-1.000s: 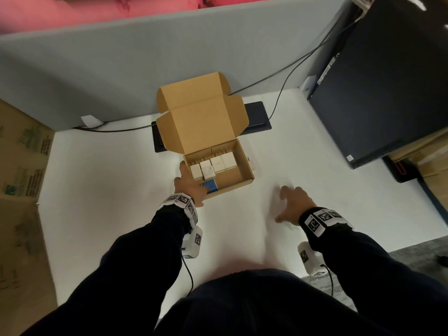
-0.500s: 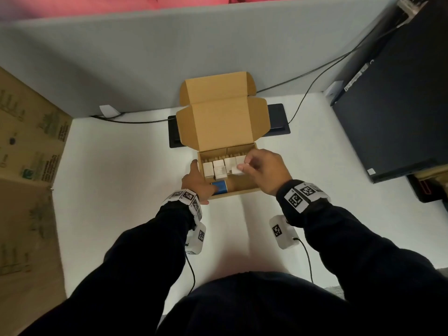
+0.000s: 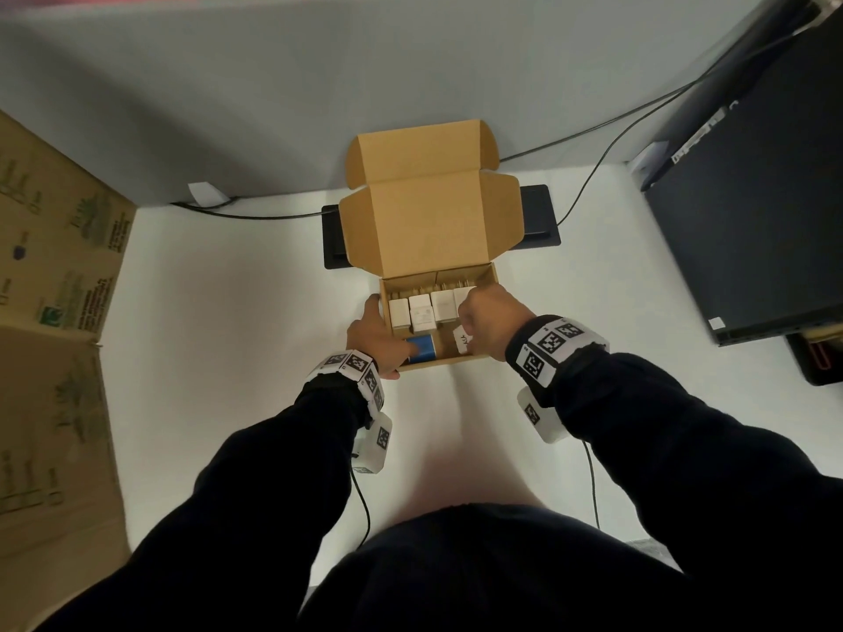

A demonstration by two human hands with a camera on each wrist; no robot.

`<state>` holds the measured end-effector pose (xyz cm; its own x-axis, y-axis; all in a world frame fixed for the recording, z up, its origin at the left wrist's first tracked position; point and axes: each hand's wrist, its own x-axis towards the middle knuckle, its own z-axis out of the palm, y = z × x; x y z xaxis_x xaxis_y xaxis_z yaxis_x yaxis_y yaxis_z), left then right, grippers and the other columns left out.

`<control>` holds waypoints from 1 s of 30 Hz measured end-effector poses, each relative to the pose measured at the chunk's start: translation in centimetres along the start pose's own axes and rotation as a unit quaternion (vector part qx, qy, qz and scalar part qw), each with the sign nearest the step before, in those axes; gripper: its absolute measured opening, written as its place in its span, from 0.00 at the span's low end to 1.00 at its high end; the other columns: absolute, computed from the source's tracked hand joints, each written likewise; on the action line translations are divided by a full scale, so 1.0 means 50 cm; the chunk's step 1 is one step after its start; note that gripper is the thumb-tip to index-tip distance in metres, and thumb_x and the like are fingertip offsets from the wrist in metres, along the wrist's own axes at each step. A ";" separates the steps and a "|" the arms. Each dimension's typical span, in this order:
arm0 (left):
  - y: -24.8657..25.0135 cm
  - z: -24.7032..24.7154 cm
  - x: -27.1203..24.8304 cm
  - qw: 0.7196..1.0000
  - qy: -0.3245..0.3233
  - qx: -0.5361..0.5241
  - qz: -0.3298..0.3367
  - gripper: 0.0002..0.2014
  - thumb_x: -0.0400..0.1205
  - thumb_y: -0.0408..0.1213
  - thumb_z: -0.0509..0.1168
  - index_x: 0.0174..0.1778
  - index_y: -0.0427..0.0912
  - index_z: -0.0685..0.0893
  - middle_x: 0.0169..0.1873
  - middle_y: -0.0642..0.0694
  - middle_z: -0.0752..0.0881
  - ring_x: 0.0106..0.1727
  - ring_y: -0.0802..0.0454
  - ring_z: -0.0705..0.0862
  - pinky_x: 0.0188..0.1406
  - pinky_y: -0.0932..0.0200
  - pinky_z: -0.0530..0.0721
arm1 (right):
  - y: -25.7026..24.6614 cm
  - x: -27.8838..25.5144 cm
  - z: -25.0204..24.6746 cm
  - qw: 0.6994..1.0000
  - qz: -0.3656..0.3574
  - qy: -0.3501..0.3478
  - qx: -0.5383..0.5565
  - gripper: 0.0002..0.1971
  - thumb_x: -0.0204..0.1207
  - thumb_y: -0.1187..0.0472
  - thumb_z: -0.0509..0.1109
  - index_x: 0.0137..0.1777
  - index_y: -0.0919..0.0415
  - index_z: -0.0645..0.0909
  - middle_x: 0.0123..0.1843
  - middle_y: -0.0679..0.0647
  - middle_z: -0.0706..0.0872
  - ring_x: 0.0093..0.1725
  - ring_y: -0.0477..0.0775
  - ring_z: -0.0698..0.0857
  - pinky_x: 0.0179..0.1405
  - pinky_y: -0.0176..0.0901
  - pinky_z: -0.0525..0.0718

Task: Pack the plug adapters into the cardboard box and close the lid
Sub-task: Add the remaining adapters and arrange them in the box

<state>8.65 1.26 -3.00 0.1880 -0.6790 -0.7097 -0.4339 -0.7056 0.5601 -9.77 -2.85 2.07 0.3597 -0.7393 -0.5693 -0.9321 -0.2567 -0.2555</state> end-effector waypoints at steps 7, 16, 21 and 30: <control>0.000 -0.005 0.002 1.000 -0.011 -0.002 -0.005 0.46 0.68 0.33 0.82 0.78 0.59 0.66 0.62 0.47 0.85 0.55 0.39 0.89 0.32 0.43 0.95 | -0.012 0.004 0.019 1.000 0.015 0.015 -0.004 0.09 0.76 0.66 0.75 0.55 0.66 0.87 0.55 0.61 0.86 0.55 0.60 0.86 0.56 0.45 0.84; 0.001 -0.010 0.005 1.000 -0.013 -0.011 -0.020 0.47 0.69 0.33 0.81 0.81 0.59 0.64 0.61 0.46 0.85 0.54 0.41 0.89 0.34 0.43 0.95 | 0.027 -0.003 0.041 0.985 -0.067 0.134 0.082 0.08 0.80 0.56 0.71 0.50 0.57 0.90 0.49 0.54 0.87 0.50 0.57 0.86 0.50 0.47 0.83; -0.005 -0.023 0.013 0.999 0.007 -0.024 -0.041 0.50 0.71 0.33 0.80 0.85 0.59 0.61 0.60 0.44 0.85 0.56 0.41 0.89 0.40 0.42 0.95 | 0.115 -0.006 0.022 0.935 0.052 0.305 0.175 0.04 0.76 0.58 0.70 0.43 0.57 0.84 0.41 0.54 0.84 0.39 0.56 0.83 0.39 0.41 0.74; -0.021 -0.040 0.012 0.999 0.014 -0.009 -0.046 0.46 0.73 0.36 0.78 0.85 0.57 0.62 0.64 0.43 0.83 0.56 0.40 0.89 0.37 0.44 0.95 | 0.120 0.001 0.083 0.975 0.117 0.102 0.159 0.15 0.79 0.55 0.69 0.65 0.49 0.80 0.55 0.56 0.74 0.51 0.66 0.84 0.54 0.53 0.85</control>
<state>10.98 1.21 -3.15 0.2513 -0.6172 -0.7456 -0.3978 -0.7681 0.5017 -15.16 -1.86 -2.74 0.0917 -0.8711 -0.4825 -0.9157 0.1167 -0.3847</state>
